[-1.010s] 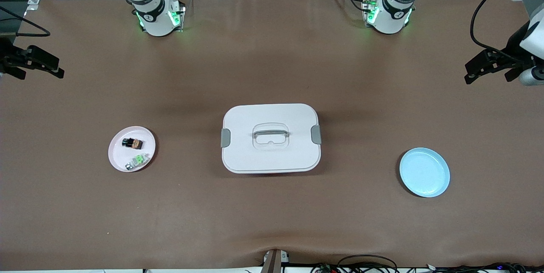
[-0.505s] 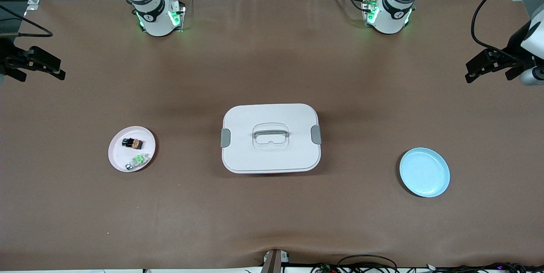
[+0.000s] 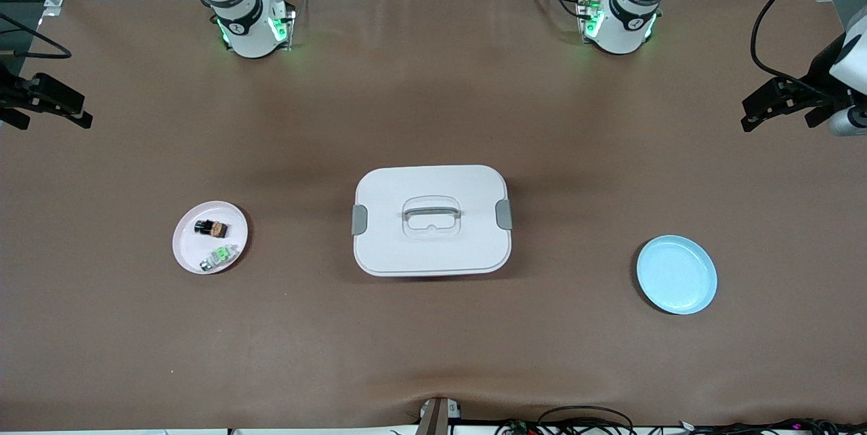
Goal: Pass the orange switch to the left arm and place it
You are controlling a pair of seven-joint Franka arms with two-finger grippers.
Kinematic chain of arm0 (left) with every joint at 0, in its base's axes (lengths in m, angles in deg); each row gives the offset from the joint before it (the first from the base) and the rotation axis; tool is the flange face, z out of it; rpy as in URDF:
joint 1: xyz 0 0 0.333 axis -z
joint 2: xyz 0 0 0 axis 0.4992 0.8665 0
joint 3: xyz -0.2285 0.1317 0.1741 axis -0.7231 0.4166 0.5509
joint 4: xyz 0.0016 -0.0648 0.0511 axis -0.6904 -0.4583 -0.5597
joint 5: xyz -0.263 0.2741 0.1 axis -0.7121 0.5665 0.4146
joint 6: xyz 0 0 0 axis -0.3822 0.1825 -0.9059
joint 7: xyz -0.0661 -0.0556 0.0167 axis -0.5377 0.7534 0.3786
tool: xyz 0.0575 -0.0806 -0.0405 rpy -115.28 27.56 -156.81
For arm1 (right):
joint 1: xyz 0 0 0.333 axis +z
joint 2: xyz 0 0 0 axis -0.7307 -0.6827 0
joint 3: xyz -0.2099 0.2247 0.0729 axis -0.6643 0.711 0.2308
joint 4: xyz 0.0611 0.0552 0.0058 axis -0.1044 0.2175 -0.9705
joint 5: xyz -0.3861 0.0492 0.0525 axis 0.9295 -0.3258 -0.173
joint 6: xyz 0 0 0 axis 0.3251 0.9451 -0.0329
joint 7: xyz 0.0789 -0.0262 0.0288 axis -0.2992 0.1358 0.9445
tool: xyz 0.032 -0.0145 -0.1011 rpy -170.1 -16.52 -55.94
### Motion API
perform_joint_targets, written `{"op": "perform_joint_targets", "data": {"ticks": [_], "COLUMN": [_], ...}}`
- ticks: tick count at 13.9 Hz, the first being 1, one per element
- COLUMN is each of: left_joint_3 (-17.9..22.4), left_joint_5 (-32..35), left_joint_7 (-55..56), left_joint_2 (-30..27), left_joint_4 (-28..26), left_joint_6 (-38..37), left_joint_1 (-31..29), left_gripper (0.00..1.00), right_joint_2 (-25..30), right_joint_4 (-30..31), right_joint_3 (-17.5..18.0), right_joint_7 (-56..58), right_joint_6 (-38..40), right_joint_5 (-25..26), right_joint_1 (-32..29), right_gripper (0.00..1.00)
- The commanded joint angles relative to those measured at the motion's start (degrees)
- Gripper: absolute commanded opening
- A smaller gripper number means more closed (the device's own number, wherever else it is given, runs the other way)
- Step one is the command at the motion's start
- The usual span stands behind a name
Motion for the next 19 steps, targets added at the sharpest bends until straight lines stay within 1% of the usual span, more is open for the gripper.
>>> {"op": "perform_joint_targets", "data": {"ticks": [1,6,8,9,11,13,16,17,19], "left_joint_3": [0.0,0.1,0.1,0.0,0.0,0.0,0.1,0.0,0.1], "left_joint_5": [0.0,0.0,0.0,0.0,0.0,0.0,-0.1,-0.1,-0.2], "left_joint_7": [-0.1,-0.5,-0.6,-0.5,-0.7,-0.8,-0.9,-0.9,-1.0], "left_joint_2": [0.1,0.0,0.1,0.1,0.0,0.1,0.1,0.1,0.1], "left_joint_4": [0.8,0.9,0.9,0.9,0.9,0.9,0.9,1.0,1.0], "left_joint_6": [-1.1,-1.1,-1.0,-1.1,-1.0,-1.0,-1.1,-1.0,-1.0], "left_joint_1": [0.0,-0.1,-0.1,-0.1,-0.1,-0.1,-0.1,-0.1,-0.1], "left_gripper": [1.00,1.00,1.00,1.00,1.00,1.00,1.00,1.00,1.00], "right_joint_2": [-0.2,-1.2,-1.4,-1.6,-3.0,-4.8,-7.7,-8.3,-8.2], "right_joint_4": [-0.2,-0.1,1.7,2.0,1.7,1.5,1.8,2.3,6.1], "right_joint_3": [0.4,0.3,0.3,0.3,0.4,0.4,0.4,0.4,0.4], "right_joint_7": [-0.3,0.6,-0.4,-0.3,0.4,0.4,-0.2,-0.2,-0.3], "right_joint_6": [0.2,-1.8,-2.2,-3.2,-3.3,-2.6,-3.8,-5.2,-9.9], "right_joint_5": [0.8,1.5,1.2,1.2,0.6,0.6,0.2,0.2,0.2], "right_joint_1": [-0.5,-1.8,-1.7,-2.6,-4.6,-4.8,-4.5,-4.5,-4.5], "right_gripper": [1.00,1.00,1.00,1.00,1.00,1.00,1.00,1.00,1.00]}}
